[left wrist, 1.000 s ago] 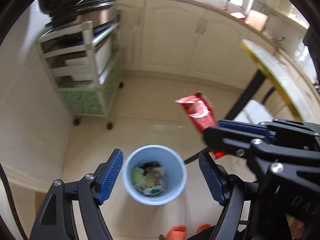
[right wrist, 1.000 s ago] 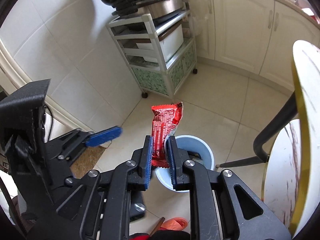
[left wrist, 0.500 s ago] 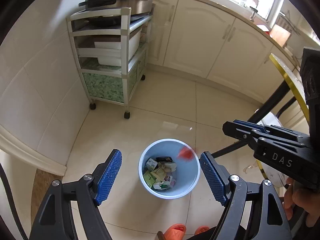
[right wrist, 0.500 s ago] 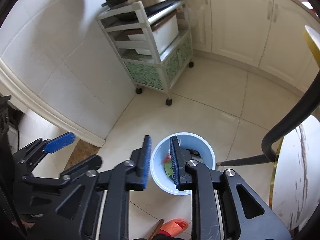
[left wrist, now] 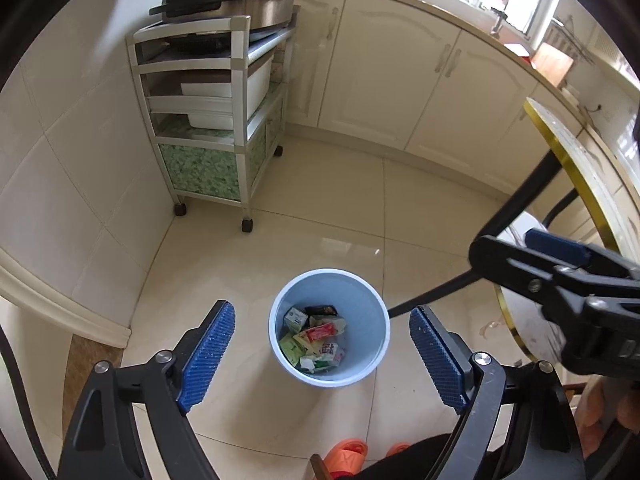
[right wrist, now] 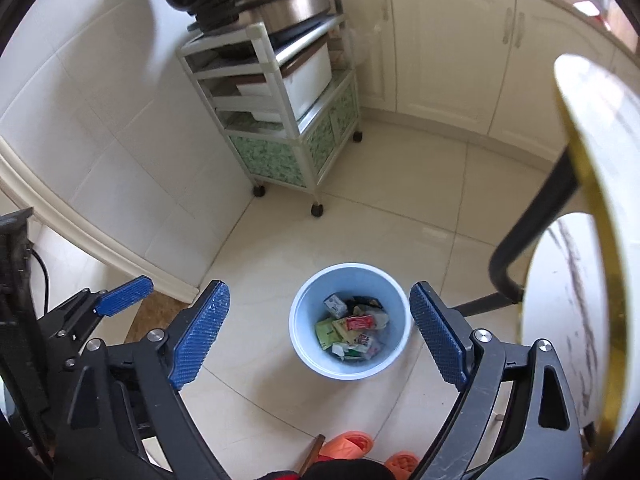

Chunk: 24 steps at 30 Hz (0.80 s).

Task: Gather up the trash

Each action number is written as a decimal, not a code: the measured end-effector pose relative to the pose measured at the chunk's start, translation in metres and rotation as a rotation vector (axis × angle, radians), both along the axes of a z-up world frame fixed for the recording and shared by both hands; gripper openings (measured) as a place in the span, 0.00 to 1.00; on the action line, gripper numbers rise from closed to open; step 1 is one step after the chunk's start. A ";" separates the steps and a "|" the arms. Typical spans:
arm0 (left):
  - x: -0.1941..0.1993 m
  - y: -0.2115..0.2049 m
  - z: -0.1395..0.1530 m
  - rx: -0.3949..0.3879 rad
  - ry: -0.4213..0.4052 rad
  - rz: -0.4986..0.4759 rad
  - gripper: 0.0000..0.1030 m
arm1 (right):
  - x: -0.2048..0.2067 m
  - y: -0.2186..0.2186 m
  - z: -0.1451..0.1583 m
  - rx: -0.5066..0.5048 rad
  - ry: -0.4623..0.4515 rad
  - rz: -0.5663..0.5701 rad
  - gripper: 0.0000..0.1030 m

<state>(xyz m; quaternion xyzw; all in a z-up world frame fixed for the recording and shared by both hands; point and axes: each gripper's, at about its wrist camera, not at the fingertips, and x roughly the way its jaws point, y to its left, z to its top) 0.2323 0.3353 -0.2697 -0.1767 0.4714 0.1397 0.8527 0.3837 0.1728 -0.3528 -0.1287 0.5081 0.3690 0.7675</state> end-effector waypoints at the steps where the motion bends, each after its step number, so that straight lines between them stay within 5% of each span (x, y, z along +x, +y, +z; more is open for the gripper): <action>1: -0.002 -0.003 0.004 0.004 -0.003 -0.006 0.85 | -0.002 -0.001 0.005 -0.006 -0.014 -0.002 0.92; 11: -0.039 -0.054 0.057 0.075 -0.092 -0.069 0.99 | -0.038 -0.055 0.077 0.041 -0.148 -0.043 0.99; 24: -0.099 -0.162 0.140 0.257 -0.292 -0.124 0.99 | -0.077 -0.166 0.162 0.136 -0.324 -0.198 1.00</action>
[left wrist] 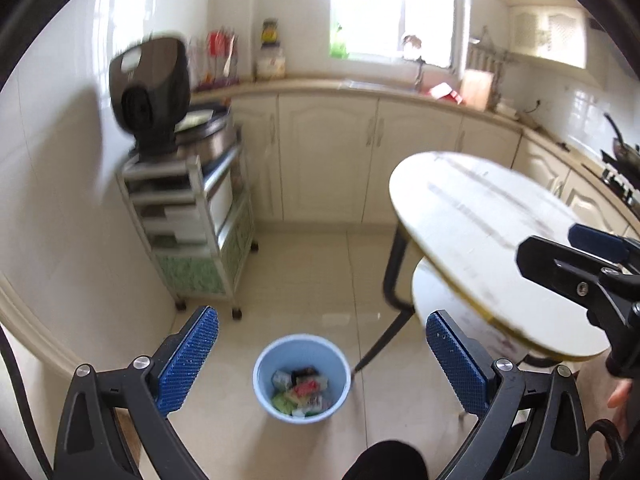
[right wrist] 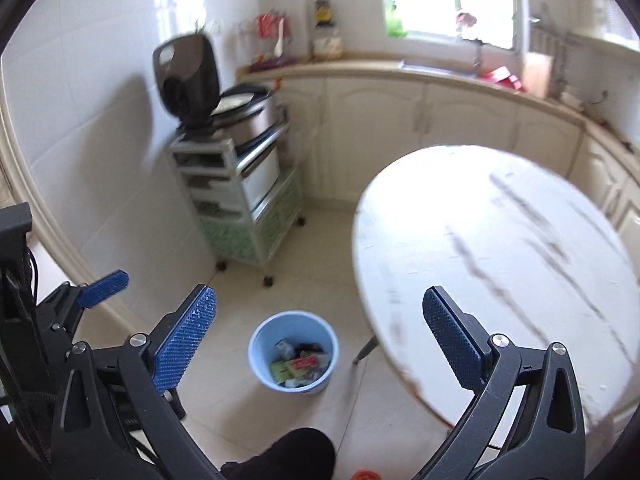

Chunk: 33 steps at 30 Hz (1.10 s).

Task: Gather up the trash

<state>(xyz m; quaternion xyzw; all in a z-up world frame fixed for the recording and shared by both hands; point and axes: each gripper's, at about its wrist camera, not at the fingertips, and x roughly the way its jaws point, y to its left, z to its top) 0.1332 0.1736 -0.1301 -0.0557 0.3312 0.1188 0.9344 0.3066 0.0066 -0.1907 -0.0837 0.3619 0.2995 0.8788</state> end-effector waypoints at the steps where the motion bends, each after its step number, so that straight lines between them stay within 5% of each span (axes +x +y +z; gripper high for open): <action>1: -0.004 -0.011 0.006 0.009 -0.018 -0.011 0.99 | -0.002 -0.013 0.007 0.006 -0.017 -0.029 1.00; 10: -0.067 -0.107 0.057 0.037 -0.215 -0.146 0.99 | -0.037 -0.127 0.065 0.029 -0.206 -0.297 1.00; 21: -0.190 -0.161 0.106 0.086 -0.451 -0.269 0.99 | -0.115 -0.213 0.127 0.109 -0.397 -0.429 1.00; 27: -0.252 -0.169 0.104 0.134 -0.542 -0.273 0.99 | -0.151 -0.233 0.147 0.135 -0.477 -0.451 1.00; 33: -0.266 -0.157 0.079 0.124 -0.558 -0.311 0.99 | -0.171 -0.250 0.157 0.149 -0.527 -0.478 1.00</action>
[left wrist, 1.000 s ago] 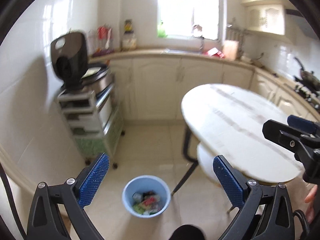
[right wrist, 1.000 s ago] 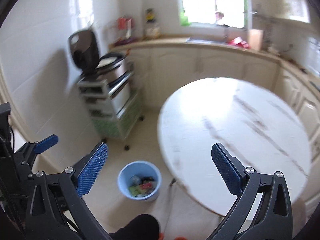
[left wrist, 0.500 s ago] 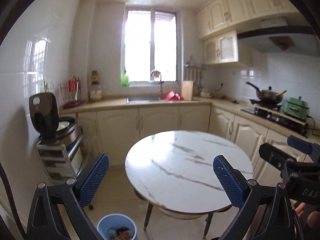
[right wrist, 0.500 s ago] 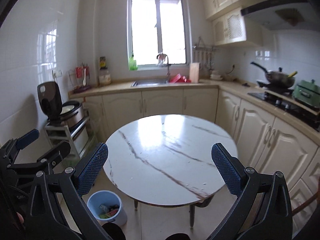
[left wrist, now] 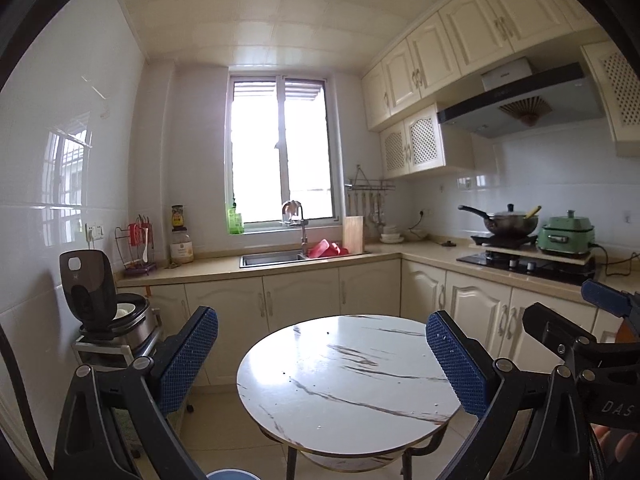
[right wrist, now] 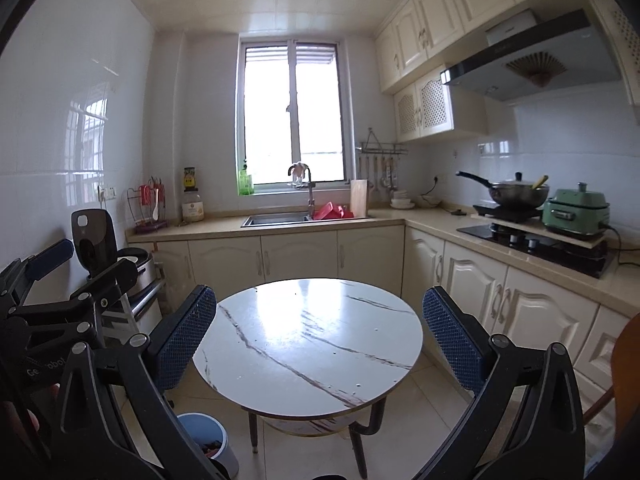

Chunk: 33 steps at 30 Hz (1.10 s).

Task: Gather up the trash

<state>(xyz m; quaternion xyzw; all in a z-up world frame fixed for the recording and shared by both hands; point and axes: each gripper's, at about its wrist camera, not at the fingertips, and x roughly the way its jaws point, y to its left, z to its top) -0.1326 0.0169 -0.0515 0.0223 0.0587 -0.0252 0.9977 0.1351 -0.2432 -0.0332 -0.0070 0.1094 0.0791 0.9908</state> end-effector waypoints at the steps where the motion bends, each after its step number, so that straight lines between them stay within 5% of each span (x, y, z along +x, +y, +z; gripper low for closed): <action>1: -0.007 -0.002 -0.002 0.005 -0.004 -0.005 0.99 | -0.001 -0.001 0.001 0.004 -0.003 -0.001 1.00; 33: -0.006 -0.008 -0.030 0.002 -0.107 0.057 0.99 | -0.023 -0.003 0.008 0.002 -0.097 -0.011 1.00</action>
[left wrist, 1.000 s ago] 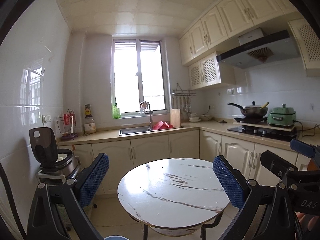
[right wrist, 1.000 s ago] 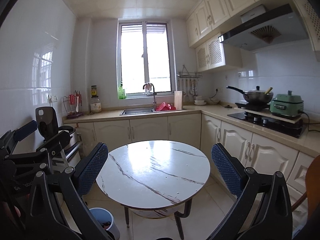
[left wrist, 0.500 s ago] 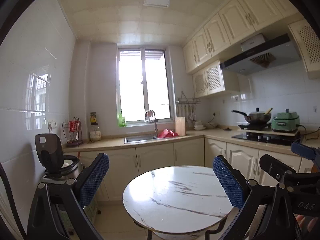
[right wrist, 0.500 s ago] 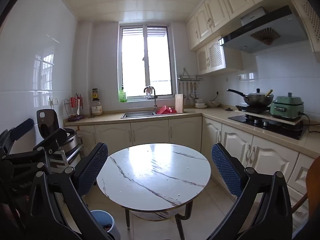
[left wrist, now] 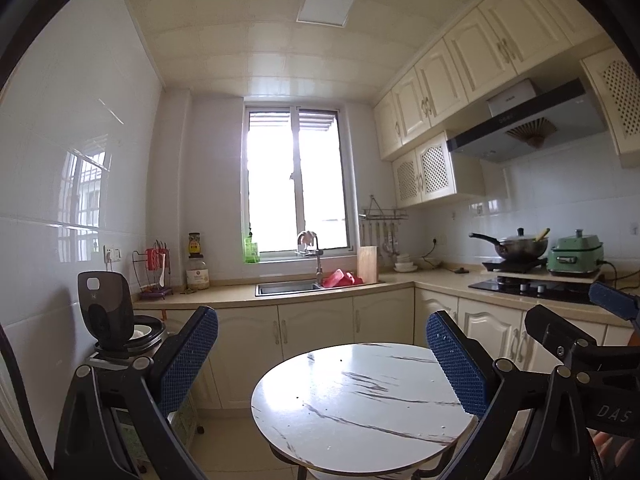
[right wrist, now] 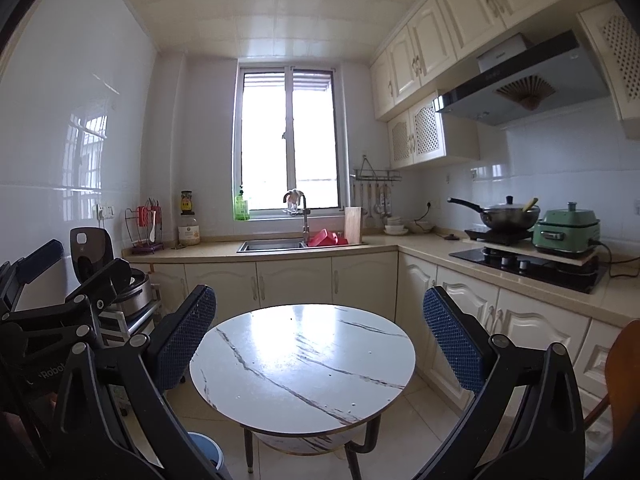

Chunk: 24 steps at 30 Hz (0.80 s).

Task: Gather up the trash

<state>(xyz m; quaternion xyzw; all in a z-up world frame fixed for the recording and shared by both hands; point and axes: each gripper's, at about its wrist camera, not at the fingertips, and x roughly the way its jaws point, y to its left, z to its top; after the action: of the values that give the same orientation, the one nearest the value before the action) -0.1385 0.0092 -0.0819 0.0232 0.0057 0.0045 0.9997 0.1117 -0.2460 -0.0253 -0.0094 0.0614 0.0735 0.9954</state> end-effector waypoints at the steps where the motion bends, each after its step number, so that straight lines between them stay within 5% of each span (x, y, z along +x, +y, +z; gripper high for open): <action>1: 0.001 -0.001 -0.001 0.001 0.002 0.001 0.99 | 0.001 0.000 0.000 0.000 0.002 0.001 1.00; 24: 0.017 -0.009 0.005 -0.003 0.020 0.012 0.99 | 0.005 0.001 0.001 -0.006 0.016 -0.009 1.00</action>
<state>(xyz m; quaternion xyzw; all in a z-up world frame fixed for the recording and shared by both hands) -0.1215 0.0004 -0.0774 0.0218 0.0159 0.0105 0.9996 0.1171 -0.2447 -0.0241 -0.0115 0.0697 0.0687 0.9951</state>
